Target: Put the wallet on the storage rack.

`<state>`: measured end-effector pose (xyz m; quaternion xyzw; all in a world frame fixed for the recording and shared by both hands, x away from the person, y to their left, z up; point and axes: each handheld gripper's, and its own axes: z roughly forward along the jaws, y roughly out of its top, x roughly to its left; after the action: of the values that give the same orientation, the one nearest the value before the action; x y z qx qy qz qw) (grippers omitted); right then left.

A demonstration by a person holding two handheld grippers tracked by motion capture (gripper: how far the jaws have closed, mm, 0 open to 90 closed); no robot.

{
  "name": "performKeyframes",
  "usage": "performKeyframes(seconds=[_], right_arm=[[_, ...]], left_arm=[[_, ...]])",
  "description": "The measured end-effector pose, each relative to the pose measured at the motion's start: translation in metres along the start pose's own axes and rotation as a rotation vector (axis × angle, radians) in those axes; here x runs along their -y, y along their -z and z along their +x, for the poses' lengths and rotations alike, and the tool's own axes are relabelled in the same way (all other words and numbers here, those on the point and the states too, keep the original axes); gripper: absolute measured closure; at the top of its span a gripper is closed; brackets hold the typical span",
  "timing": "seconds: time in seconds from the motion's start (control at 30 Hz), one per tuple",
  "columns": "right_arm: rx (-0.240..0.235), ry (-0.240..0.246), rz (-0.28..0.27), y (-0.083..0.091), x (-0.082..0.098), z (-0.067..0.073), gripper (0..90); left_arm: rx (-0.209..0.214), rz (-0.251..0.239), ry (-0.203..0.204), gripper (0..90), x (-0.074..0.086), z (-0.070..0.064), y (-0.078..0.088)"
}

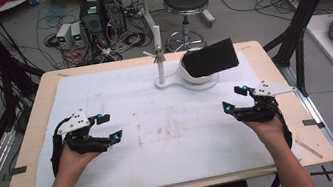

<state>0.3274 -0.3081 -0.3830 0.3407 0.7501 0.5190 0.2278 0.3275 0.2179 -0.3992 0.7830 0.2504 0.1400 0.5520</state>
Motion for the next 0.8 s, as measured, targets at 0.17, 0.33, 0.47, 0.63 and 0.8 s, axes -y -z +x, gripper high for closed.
performKeyframes(seconds=[0.17, 0.33, 0.47, 0.63, 0.8], right_arm=[[-0.009, 0.004, -0.002, -0.0024, -0.0003, 0.0023, 23.9], [-0.010, -0.003, -0.002, -0.0021, 0.0007, 0.0017, 23.9], [-0.010, -0.010, -0.006, -0.0010, 0.0007, 0.0005, 23.9], [-0.003, -0.017, -0.020, 0.0021, -0.0002, -0.0024, 23.9], [0.001, -0.014, -0.017, 0.0011, -0.0001, -0.0031, 23.9]], left_arm=[[-0.007, -0.003, 0.005, 21.4, 0.0007, -0.0001, 0.0010], [-0.011, 0.003, 0.003, 21.4, 0.0008, 0.0003, 0.0011], [-0.010, 0.006, 0.003, 21.4, 0.0014, 0.0007, 0.0007], [-0.011, 0.002, 0.005, 21.4, 0.0014, 0.0010, 0.0005], [-0.011, 0.001, 0.005, 21.4, 0.0017, 0.0021, 0.0007]])
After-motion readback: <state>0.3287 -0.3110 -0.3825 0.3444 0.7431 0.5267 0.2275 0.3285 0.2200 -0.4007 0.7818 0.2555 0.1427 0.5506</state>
